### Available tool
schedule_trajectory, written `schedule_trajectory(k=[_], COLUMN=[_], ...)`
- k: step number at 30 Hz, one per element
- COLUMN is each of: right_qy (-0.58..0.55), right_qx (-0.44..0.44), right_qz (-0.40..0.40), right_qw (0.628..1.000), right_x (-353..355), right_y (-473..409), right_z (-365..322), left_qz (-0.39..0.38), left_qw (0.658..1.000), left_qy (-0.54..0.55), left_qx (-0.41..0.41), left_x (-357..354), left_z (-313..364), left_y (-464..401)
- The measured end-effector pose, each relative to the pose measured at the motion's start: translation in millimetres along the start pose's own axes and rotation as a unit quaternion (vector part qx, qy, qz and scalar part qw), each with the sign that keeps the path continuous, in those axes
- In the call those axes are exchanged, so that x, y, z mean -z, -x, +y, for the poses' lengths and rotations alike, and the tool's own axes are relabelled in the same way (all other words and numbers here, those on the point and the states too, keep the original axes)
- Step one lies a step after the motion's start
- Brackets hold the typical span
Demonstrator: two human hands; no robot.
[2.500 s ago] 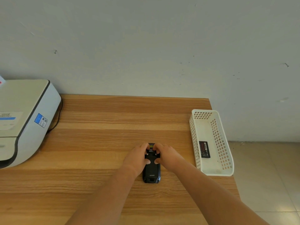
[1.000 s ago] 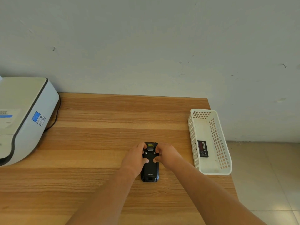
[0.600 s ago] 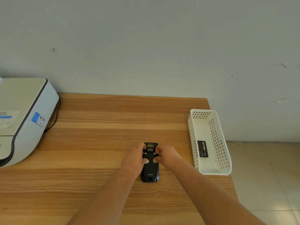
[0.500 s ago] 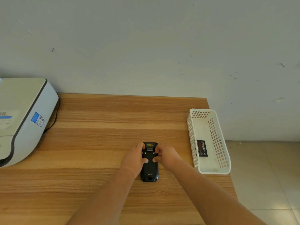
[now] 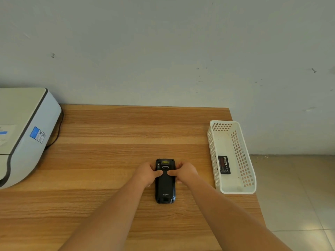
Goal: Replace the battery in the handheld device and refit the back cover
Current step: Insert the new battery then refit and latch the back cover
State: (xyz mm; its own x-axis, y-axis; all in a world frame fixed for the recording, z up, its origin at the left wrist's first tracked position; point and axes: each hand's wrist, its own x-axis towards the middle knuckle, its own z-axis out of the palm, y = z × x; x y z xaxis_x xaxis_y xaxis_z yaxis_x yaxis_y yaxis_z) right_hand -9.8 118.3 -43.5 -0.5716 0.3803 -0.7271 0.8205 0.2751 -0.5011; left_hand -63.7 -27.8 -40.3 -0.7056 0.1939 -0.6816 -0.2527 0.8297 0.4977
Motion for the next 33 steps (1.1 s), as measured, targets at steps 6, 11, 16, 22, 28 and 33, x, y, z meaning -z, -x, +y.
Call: schedule_trajectory(k=[6,11,16,22,28,33], right_qy=[0.008,-0.027,-0.066,-0.085,-0.028,-0.027], right_qx=[-0.003,0.020,0.015,-0.002,-0.013,-0.019], right_qz=[0.003,0.010,-0.001,-0.007,0.002,-0.024], right_qw=[1.000,0.999,0.998,0.996,1.000,0.999], right_x=[-2.9,-9.8,-7.1,-5.0,-3.7,-7.8], right_y=[-5.1,-2.3,1.3,-2.5,4.4,17.2], right_z=[-1.1,5.8,13.3,18.7,14.0,23.7], left_qz=[0.007,0.027,0.019,0.027,0.054,-0.010], left_qw=[0.999,0.999,0.999,0.998,0.998,0.998], left_qy=[-0.034,-0.024,0.030,0.050,0.020,0.049], left_qx=[-0.007,-0.032,-0.020,-0.002,-0.004,0.041], left_x=[0.0,-8.4,-8.8,-11.5,-16.8,-15.3], left_z=[2.7,-4.5,-8.0,-15.2,-15.2,-18.4], left_y=[-7.3,-3.7,2.4,-2.9,2.1,12.0])
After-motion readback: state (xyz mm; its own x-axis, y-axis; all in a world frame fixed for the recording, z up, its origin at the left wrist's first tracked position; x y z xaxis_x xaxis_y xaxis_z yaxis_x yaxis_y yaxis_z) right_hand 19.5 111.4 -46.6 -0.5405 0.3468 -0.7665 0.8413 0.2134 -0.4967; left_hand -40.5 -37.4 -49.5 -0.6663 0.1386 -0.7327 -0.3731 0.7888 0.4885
